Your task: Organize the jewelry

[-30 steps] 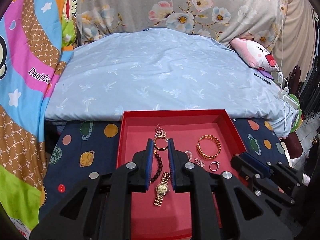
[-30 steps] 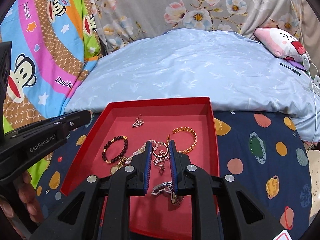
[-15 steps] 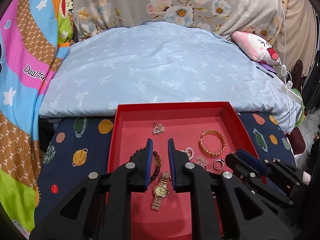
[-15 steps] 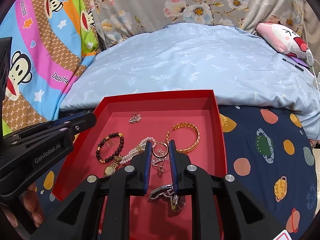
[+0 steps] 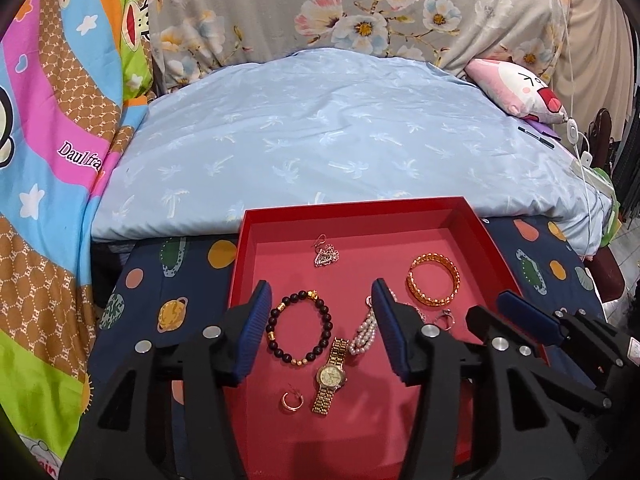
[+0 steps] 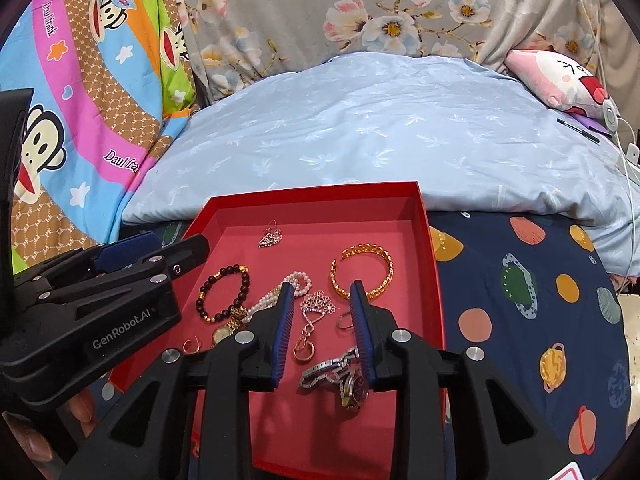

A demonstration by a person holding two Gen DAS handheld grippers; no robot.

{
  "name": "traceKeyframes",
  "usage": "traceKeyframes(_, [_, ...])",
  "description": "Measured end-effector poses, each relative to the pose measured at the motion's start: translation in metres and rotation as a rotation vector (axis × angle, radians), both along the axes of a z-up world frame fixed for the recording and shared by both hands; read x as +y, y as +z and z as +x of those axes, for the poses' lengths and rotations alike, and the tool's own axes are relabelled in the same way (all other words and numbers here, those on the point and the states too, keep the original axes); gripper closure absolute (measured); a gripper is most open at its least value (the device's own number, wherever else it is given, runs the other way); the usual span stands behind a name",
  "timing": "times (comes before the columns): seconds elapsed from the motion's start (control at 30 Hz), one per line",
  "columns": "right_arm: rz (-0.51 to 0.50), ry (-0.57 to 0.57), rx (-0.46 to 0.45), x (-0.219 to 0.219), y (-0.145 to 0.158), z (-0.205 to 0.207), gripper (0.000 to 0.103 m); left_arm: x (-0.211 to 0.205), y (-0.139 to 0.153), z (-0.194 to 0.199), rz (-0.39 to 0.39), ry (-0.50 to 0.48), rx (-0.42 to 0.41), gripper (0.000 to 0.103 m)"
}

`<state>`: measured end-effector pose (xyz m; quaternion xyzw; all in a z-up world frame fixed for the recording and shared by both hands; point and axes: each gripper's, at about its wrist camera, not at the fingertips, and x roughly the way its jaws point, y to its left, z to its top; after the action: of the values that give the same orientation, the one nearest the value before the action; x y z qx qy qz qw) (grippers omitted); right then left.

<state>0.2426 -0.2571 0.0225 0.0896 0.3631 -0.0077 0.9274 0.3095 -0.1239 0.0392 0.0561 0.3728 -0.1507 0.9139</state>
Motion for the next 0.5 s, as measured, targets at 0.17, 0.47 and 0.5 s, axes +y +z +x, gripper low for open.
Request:
traceKeyframes(0.17, [0.007, -0.002, 0.005, 0.004, 0.004, -0.016, 0.074, 0.004, 0.003, -0.011, 0.003, -0.002, 0.007, 0.053])
traceKeyframes(0.47, [-0.016, -0.021, 0.010, 0.015, 0.006, -0.057, 0.071, 0.021, 0.005, -0.047, 0.008, 0.017, 0.001, 0.053])
traceKeyframes(0.5, [-0.013, -0.022, 0.011, 0.015, 0.006, -0.060, 0.071, 0.022, 0.005, -0.052, 0.011, 0.016, 0.001, 0.053])
